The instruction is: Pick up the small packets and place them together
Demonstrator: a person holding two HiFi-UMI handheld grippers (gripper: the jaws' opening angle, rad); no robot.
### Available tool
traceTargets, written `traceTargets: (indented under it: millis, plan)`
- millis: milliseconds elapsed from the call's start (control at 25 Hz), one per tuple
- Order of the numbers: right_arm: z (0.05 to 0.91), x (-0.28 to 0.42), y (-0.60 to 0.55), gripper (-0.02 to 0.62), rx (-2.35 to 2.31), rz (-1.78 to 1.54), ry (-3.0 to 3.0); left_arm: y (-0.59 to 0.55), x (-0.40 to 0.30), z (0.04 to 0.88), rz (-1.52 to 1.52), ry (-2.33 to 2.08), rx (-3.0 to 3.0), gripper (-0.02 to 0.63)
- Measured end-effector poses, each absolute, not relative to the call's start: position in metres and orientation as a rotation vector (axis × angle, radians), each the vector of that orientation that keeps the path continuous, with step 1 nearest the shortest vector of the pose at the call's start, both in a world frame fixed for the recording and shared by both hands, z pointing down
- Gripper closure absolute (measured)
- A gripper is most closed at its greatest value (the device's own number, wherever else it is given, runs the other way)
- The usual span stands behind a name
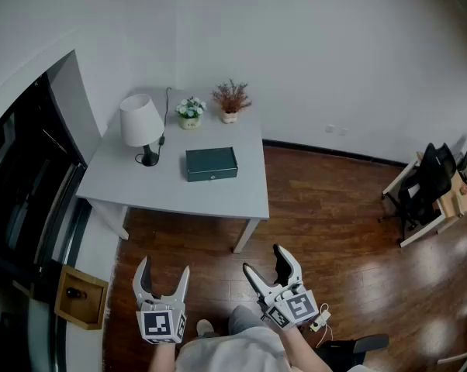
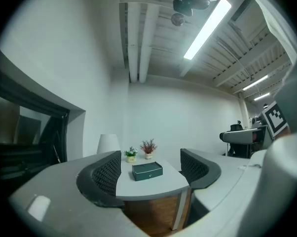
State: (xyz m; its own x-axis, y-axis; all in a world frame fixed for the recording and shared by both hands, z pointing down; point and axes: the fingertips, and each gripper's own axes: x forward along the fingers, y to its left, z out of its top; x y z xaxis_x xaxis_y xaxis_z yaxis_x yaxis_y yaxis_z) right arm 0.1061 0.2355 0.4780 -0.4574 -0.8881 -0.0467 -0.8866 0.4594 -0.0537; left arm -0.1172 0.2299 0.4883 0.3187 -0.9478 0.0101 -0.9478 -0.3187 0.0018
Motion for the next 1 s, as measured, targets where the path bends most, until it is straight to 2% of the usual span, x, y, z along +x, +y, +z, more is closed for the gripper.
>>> traceTargets:
  millis: [480,520,560,1000]
  plan:
    - [0.475,0.129,0.139,0.216,-1.513,-0.035,2.639,0.146,-0.093,0.492,0.037,-1.874,2.508,0.245]
    - [0.474,0.133,0.130,0.229,-1.494,-0.032,2.645,0.136,-0.088,0.490,0.040,-1.881,2.509,0.245]
    - [0.473,0.137,0.121,0.281,-1.475,-0.026,2.649,0.126,-0.083,0.487,0.044,-1.885,2.512,0.245]
    - [0.494,0.156,0.048,0.282,-1.428,-0.126,2.691,0.057,-0.052,0.482,0.075,-1.886,2.509,0.245]
